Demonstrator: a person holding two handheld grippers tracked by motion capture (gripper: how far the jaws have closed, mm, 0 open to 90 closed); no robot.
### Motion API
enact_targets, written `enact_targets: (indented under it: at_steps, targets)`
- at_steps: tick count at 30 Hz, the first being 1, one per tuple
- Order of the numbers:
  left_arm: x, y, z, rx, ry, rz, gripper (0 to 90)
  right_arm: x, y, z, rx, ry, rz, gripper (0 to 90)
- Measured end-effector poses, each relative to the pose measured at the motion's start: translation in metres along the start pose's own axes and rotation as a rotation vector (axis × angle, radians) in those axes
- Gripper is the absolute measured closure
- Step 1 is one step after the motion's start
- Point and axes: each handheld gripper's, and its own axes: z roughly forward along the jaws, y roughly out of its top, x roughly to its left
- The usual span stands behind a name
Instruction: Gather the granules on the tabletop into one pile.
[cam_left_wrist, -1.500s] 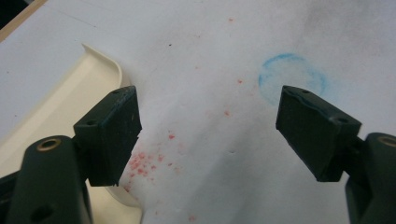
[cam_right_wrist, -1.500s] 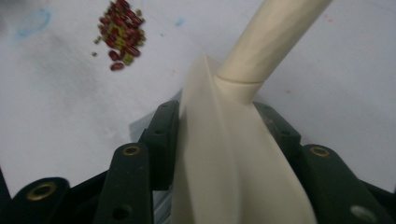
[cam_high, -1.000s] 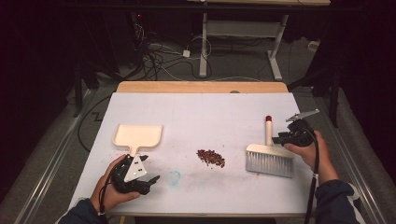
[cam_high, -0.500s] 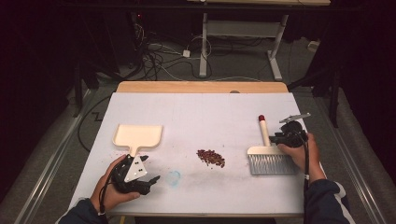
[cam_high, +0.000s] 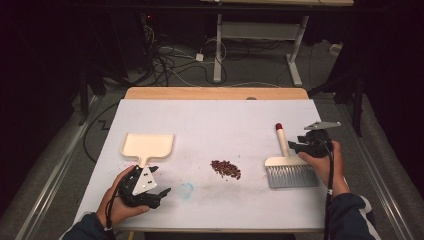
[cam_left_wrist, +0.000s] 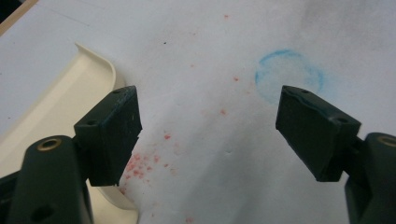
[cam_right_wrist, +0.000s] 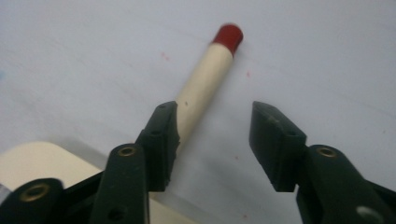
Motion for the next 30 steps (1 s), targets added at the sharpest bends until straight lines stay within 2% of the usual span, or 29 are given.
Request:
enact_targets:
  at_steps: [6,13,21,24,27,30]
  targets:
    - [0.0,0.0,-0.001,-0.006,0.005,-0.003,21.6,0.012,0.007,-0.021,-0.142,0.013,-0.022,41.1]
    - [0.0,0.0,-0.003,-0.012,0.007,-0.006,21.6,0.036,0.012,-0.046,-0.282,0.03,-0.057,32.7]
    - [0.0,0.0,-0.003,-0.02,0.009,-0.008,21.6,0.069,0.008,-0.064,-0.365,0.044,-0.133,25.9]
    - [0.001,0.0,-0.003,-0.02,0.008,-0.01,21.6,0.08,0.002,-0.07,-0.386,0.013,-0.166,25.5]
    - [0.001,0.001,-0.003,-0.021,0.009,-0.012,21.6,0.085,-0.006,-0.075,-0.416,0.03,-0.154,25.2]
    - [0.001,0.001,-0.003,-0.022,0.011,-0.015,21.6,0.089,-0.014,-0.079,-0.429,0.031,-0.17,24.2]
